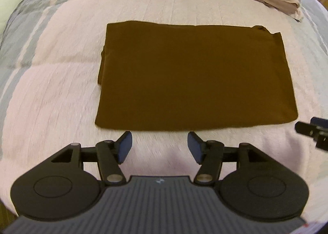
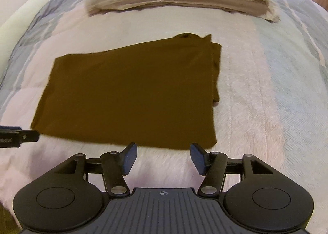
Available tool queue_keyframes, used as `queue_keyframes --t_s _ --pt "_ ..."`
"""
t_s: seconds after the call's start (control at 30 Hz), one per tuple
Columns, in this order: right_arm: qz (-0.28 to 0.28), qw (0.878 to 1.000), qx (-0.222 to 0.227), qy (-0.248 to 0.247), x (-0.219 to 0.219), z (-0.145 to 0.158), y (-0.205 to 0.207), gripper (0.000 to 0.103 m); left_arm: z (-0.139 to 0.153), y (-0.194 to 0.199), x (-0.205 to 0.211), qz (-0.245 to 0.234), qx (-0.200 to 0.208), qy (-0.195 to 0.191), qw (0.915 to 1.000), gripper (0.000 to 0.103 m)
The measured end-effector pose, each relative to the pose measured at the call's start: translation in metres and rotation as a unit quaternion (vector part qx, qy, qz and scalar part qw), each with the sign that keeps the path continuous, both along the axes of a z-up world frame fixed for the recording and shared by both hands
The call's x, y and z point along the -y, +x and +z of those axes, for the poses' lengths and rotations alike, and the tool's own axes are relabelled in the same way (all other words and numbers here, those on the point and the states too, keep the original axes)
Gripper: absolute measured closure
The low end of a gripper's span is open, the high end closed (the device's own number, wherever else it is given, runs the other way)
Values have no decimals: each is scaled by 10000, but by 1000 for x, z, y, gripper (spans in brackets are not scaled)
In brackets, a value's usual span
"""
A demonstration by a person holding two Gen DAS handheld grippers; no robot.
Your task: Fold large clothes
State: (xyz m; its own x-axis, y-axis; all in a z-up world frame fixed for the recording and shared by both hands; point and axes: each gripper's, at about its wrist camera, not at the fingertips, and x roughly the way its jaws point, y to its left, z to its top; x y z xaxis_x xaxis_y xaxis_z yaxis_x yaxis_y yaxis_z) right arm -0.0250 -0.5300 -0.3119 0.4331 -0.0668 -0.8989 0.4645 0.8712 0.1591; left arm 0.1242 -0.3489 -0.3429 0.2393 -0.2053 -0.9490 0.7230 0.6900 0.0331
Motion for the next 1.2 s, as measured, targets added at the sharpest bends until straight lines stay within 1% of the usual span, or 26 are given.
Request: queue_keyframes --t_s 0.1,0.27,0.4,0.53,0.63,0.7,0.8,0.87,0.97,1.03,1.07,1.13,1.2 --pt "136 9999 52 31 -4 7 -9 47 11 -16 -3 201 12 75 9998 47" --pt "238 9997 21 -34 1 9 -19 47 23 -33 -2 340 33 81 9994 46" --pt "344 9994 -5 -95 4 7 -26 47 24 -42 2 413 89 104 9991 43" --pt "381 9993 4 59 11 0 -30 47 18 -49 6 455 85 208 9987 43" --pt "252 9993 195 210 28 -5 -33 47 18 -46 4 431 75 34 9990 43" --pt "-25 9986 410 347 51 -11 -34 47 18 -37 0 447 174 -169 9987 43" --pt "-451 9947 720 572 94 -29 -31 47 10 -12 -3 467 376 -466 9971 43" --pt "-573 9926 828 672 117 -44 -23 47 1 13 -3 471 472 -680 9955 44" --pt "-762 9856 1163 964 150 -76 -9 47 -16 54 0 578 518 -853 9933 45" --pt "-1016 9765 1290 1398 172 -101 -2 46 -29 81 5 583 516 -1001 9919 45" --pt "-1141 9692 1403 1675 182 -113 1 46 -34 92 7 566 514 -1067 9913 45" --pt "-1199 9547 1619 2189 195 -129 3 46 -46 113 11 519 485 -1216 9900 45" --pt "-1193 9439 1711 2560 202 -144 7 46 -58 131 15 511 401 -1249 9900 46"
